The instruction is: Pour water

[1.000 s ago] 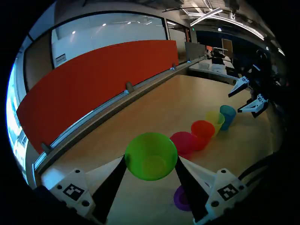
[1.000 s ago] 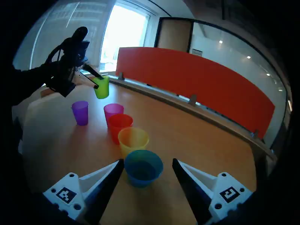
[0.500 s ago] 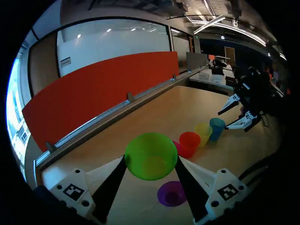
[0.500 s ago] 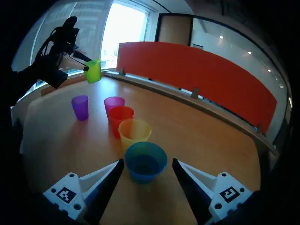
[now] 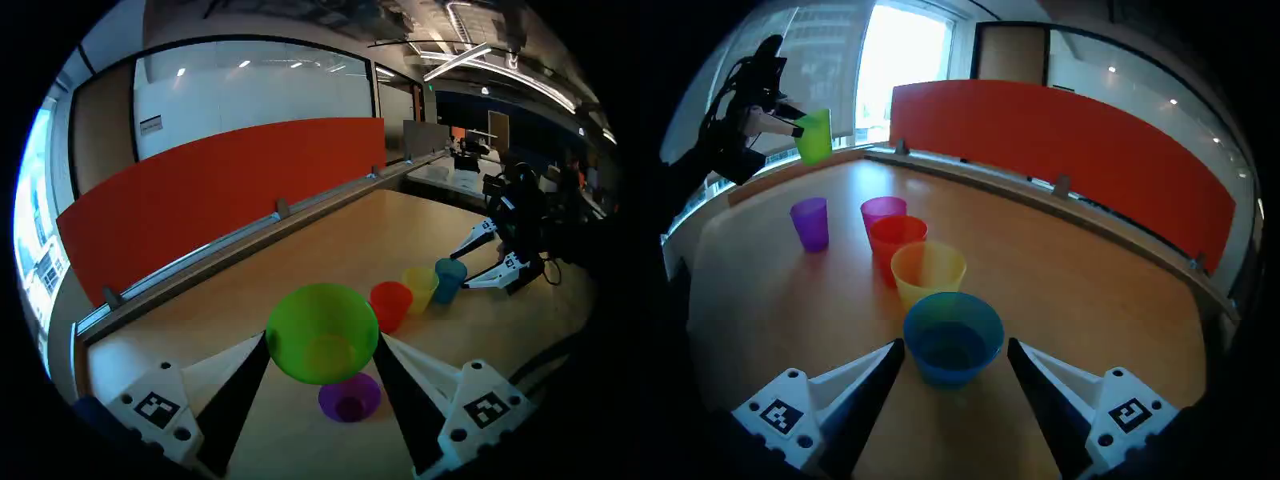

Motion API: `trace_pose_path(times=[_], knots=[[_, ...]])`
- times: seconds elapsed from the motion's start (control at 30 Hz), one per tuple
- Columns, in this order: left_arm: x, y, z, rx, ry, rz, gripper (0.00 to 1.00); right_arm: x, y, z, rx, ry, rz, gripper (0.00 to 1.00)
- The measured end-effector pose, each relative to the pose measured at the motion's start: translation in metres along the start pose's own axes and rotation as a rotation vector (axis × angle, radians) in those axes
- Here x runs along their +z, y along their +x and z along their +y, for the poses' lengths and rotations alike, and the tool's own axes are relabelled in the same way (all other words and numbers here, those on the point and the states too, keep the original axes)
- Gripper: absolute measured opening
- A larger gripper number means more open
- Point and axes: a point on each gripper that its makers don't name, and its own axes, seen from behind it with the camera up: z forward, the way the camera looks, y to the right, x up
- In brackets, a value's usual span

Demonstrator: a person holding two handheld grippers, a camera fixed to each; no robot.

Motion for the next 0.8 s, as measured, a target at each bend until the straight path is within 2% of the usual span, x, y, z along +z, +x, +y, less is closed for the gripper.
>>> trace_pose_path(times=[0.3, 0.5, 0.8], knots=[[-0.017, -0.012, 0.008, -0.002, 0.024, 0.010, 0.87, 0.011, -0.004, 0.001, 0.004, 0.003, -0.004, 1.00], [-0.028, -0.019, 0.012, -0.027, 0.032, 0.024, 0.87, 0.017, -0.003, 0.000, 0.011, 0.008, -0.001, 1.00], [-0.043, -0.030, 0.004, -0.080, 0.059, 0.041, 0.87, 0.022, -0.003, -0.001, 0.021, 0.020, 0.011, 1.00]])
